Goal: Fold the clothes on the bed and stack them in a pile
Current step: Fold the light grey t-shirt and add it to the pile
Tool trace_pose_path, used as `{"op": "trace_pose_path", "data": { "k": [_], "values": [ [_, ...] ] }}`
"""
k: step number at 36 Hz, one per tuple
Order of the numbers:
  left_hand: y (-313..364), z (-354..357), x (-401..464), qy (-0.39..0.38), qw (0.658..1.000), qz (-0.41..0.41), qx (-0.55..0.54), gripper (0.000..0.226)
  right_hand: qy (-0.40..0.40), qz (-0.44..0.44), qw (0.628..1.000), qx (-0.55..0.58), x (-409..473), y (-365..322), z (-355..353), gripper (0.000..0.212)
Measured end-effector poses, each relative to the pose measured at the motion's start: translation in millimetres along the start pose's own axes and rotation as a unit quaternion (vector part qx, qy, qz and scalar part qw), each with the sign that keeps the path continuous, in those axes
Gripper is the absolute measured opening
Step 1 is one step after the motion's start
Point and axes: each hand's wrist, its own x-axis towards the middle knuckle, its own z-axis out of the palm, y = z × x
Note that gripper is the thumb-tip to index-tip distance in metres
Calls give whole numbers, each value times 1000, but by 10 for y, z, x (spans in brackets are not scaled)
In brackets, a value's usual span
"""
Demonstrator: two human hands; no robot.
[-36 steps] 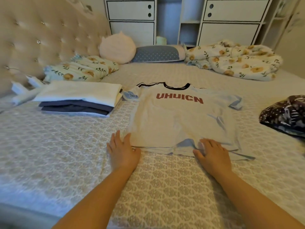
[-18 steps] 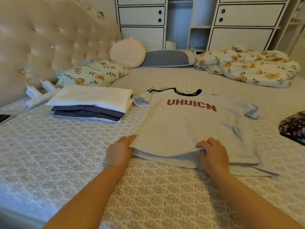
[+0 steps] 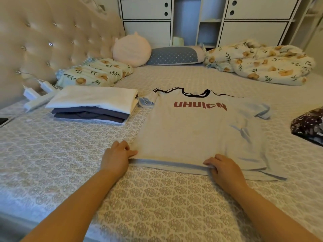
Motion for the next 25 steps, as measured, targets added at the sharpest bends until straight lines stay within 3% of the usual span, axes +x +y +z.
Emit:
{"op": "trace_pose_path", "data": {
  "k": [4,8,13,19,22,25],
  "values": [
    [336,-196,140,-25,997,26,65,47,28,-13,997,-74,13,53,-81,27],
    [1058,-261,189,-101,990,85,-57,55,53,50,993,-93,-103,220,-143,40],
    [1953,-153,226,-69,972,142,-172,56,35,171,979,-102,-270,496,-181,53],
    [2528,-131,407,-51,968,161,-184,55,28,294,955,-19,-452,874,-285,58],
    [2726,-142,487,-48,969,174,-171,59,11,288,956,59,-517,1018,-337,60],
    [2834,-125,545,-36,971,164,-168,56,9,271,960,67,-530,1079,-357,62]
  ]
}}
